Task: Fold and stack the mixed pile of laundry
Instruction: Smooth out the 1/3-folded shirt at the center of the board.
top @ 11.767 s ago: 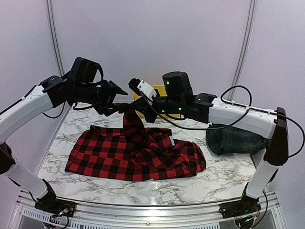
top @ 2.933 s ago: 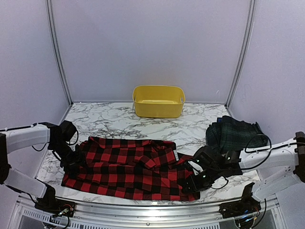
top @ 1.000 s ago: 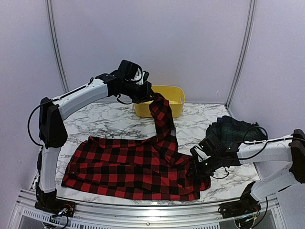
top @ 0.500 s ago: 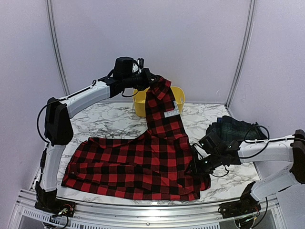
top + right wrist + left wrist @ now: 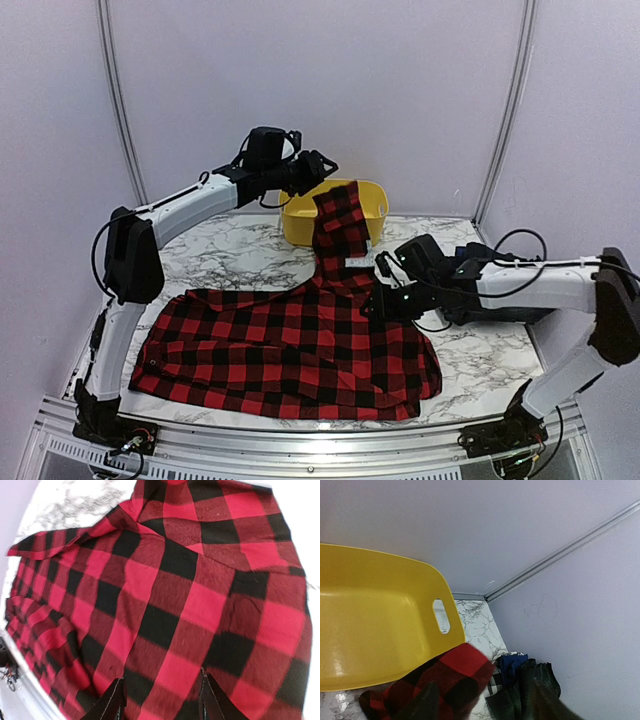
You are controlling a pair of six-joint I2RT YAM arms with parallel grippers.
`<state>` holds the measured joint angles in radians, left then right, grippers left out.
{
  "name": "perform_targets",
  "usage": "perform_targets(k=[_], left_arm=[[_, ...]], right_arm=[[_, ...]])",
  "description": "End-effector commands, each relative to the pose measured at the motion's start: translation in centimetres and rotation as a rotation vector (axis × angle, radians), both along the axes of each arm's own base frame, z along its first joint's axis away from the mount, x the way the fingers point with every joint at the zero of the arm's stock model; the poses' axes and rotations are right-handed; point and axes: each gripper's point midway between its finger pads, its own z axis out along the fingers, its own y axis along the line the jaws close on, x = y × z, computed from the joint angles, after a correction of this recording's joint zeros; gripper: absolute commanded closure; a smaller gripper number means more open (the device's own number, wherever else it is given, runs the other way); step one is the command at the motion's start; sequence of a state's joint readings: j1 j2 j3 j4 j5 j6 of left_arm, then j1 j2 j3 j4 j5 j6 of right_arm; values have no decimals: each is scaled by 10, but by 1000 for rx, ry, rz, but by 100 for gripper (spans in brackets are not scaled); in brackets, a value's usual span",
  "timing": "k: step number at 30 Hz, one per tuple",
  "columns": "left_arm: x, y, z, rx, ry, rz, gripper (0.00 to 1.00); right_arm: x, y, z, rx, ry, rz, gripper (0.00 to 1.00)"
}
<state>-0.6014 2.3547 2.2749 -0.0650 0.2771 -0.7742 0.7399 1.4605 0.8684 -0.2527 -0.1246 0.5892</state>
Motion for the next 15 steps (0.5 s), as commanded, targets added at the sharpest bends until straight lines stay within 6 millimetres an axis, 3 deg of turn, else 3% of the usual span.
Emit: perform_targets(k=[1, 4, 8, 9, 11, 13, 15], left_arm=[[27, 87, -14, 37, 140, 172, 4], [17, 154, -19, 224, 142, 304, 1], [-26, 223, -36, 330, 270, 347, 1], [-46, 235, -30, 344, 266, 350, 1], [-83, 246, -37, 356, 298, 334, 1], [-119, 253, -51, 330, 366, 329, 1], [-158, 262, -80, 300, 481, 339, 1]], right_arm=[[36, 21, 1, -8, -50, 4, 56], [41, 28, -3, -4, -50, 21, 56], [37, 37, -7, 14, -26, 72, 56], [34, 38, -8, 21, -16, 87, 56], [27, 41, -10, 37, 4, 112, 56], [19, 42, -13, 41, 28, 143, 56], [11, 42, -16, 31, 50, 171, 56]])
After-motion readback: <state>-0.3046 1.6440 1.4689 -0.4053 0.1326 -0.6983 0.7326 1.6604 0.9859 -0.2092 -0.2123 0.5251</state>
